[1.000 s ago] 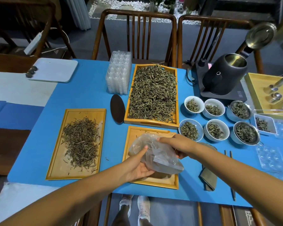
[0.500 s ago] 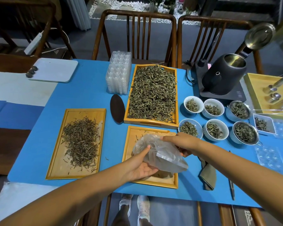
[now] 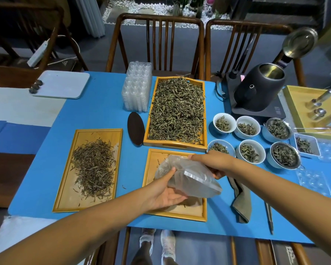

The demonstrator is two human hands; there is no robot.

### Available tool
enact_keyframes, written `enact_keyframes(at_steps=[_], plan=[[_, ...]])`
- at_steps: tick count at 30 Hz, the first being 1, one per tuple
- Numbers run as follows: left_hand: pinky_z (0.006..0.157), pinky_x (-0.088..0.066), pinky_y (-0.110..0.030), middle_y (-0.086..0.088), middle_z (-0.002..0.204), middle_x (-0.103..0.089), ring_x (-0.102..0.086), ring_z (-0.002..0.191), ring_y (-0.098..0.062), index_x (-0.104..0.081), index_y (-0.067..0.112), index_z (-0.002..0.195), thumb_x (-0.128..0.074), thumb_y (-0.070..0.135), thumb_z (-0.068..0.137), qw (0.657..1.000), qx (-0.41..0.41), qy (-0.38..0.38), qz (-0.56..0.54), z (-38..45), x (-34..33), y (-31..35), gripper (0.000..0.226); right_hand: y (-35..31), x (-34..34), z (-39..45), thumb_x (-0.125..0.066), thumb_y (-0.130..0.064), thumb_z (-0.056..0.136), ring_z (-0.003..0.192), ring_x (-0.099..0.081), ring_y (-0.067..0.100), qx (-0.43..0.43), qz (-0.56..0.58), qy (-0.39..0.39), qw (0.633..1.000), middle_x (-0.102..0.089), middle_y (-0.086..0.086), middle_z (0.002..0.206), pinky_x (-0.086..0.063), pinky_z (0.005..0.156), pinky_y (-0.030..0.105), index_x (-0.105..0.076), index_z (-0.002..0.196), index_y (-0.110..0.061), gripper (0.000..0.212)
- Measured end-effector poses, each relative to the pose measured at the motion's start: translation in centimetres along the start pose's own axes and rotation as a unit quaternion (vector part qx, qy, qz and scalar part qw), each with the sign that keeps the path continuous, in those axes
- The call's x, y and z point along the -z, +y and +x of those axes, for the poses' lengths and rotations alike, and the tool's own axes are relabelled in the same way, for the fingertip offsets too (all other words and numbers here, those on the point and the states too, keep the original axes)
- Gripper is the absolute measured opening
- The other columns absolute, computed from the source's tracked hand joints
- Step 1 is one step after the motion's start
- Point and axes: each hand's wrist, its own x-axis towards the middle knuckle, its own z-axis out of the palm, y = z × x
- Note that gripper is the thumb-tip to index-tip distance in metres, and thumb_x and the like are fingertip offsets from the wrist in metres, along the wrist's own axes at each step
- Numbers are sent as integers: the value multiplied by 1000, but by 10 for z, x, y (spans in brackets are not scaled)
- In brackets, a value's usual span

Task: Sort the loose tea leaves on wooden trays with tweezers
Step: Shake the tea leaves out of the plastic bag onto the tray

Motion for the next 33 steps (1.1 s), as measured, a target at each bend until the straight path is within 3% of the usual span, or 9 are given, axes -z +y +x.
enact_keyframes(at_steps=[8,17,23,28,33], plan=[[52,-58,-28,-27,118,-62,-71,90,-35,-51,11,119,-55,54,85,1000,7,-10,11,-4,-5,7,55,-10,13,-6,-61,-52,81,31,-24,13,9,14,16,1000,-30,0,40,-20,35,15,-41,54,-16,50],[51,-58,-28,-24,96,-72,-73,84,-32,-54,11,112,-52,54,87,1000,10,-22,14,-9,-9,14,50,-19,19,-13,-61,-49,83,29,-24,12,16,17,19,1000,-29,-3,38,-18,37,16,-39,56,-15,49],[51,-58,-28,-23,89,-74,-74,79,-31,-53,10,112,-55,48,88,999,-4,-12,30,-8,-8,17,45,-19,22,-16,-62,-52,81,28,-32,12,34,2,15,999,-37,-6,34,-25,35,14,-45,57,-13,48],[57,-58,-31,-18,91,-74,-74,78,-27,-45,15,127,-60,42,87,996,-36,18,84,-5,-1,18,51,-3,18,-17,-57,-57,82,45,-52,14,33,-17,-10,999,-57,3,67,-38,41,20,-60,81,-11,46],[66,-59,-32,-16,112,-69,-73,89,-24,-51,18,123,-60,44,86,987,-52,5,151,-2,5,18,46,11,10,-18,-54,-61,82,58,-60,14,43,-8,-39,998,-64,4,79,-46,49,23,-64,97,-5,58]])
